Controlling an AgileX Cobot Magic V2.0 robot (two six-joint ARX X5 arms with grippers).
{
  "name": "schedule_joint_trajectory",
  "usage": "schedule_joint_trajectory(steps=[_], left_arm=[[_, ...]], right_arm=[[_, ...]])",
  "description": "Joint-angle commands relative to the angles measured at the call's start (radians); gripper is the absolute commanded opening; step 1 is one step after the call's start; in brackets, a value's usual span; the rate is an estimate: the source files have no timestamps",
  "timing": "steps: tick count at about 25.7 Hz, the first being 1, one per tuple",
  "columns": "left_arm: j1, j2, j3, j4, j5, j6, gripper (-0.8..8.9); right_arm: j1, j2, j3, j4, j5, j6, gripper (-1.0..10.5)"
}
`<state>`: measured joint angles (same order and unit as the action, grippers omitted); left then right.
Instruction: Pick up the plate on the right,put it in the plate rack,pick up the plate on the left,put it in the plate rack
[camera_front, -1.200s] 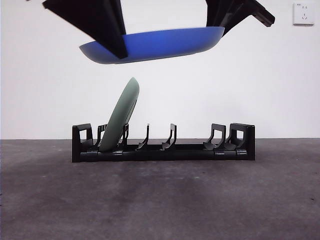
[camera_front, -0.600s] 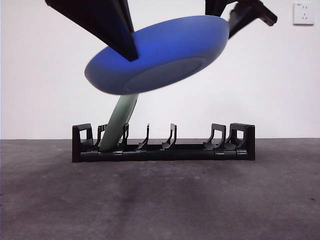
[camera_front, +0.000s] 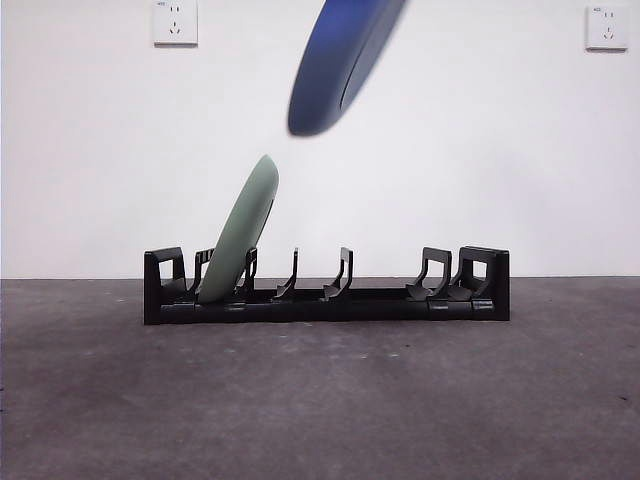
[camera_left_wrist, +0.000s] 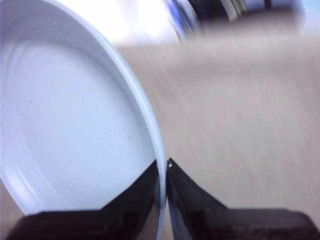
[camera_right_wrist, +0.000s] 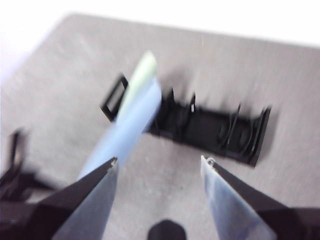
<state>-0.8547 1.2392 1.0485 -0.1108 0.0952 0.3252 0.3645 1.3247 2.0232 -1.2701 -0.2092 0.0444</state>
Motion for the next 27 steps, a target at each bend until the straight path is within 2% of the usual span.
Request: schedule_joint_trajectory(steps=[1,6,8,13,20,27], left_arm=[[0.051,0.045,-0.005,0.148,0.046,-0.178,-0.08],[0.126,0.207,-0.003,0.353,0.043,-0.278,-0.08],[0.146,0.253,0.008,0.390,0.043,-0.303,-0.08],[0.183,0.375,0.085,0.392,0.044,-0.316,-0.08],[0.216,0.499,0.181,0.389,0.080,-0.316,-0.08],[0.244,0.573,0.199,0.389,0.081,-0.316,-0.08]], right_arm=[[0.002,-0.056,0.000,0.002,0.000,0.005,2.8],[0.002,-0.135,-0.001,-0.100,0.000,-0.005,2.8],[0.002,-0.139,-0.003,-0.107,0.000,-0.005,2.8],[0.002,-0.143,-0.005,-0.107,-0.039,-0.003,2.8],[0.002,-0.143,-0.006,-0.107,-0.038,-0.004,2.8],[0.002,-0.143,-0.007,-0.107,-0.037,-0.006,2.8]])
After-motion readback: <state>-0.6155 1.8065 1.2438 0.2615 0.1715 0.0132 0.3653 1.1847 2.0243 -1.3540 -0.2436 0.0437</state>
